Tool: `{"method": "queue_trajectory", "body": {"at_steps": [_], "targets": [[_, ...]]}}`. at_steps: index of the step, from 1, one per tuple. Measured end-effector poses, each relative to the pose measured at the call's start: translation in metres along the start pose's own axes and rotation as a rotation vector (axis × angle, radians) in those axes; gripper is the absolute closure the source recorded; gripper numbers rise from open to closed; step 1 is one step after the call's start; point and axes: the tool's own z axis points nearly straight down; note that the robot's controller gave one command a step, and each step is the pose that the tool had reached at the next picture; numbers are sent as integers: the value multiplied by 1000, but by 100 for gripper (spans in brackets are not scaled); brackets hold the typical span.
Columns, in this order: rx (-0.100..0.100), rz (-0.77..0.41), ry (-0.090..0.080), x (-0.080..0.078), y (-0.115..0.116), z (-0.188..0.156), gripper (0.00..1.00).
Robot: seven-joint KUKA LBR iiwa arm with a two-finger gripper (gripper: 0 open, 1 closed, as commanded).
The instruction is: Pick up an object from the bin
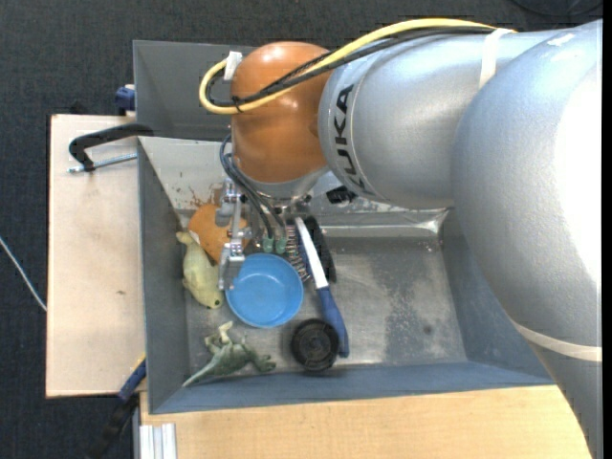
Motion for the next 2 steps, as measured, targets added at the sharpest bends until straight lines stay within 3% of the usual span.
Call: {"method": "queue_trajectory", "body": {"at_steps": [1, 2], "targets": [[-15, 84, -26, 13, -15, 37, 0], [-1, 1, 0, 57, 15, 63, 0]]}}
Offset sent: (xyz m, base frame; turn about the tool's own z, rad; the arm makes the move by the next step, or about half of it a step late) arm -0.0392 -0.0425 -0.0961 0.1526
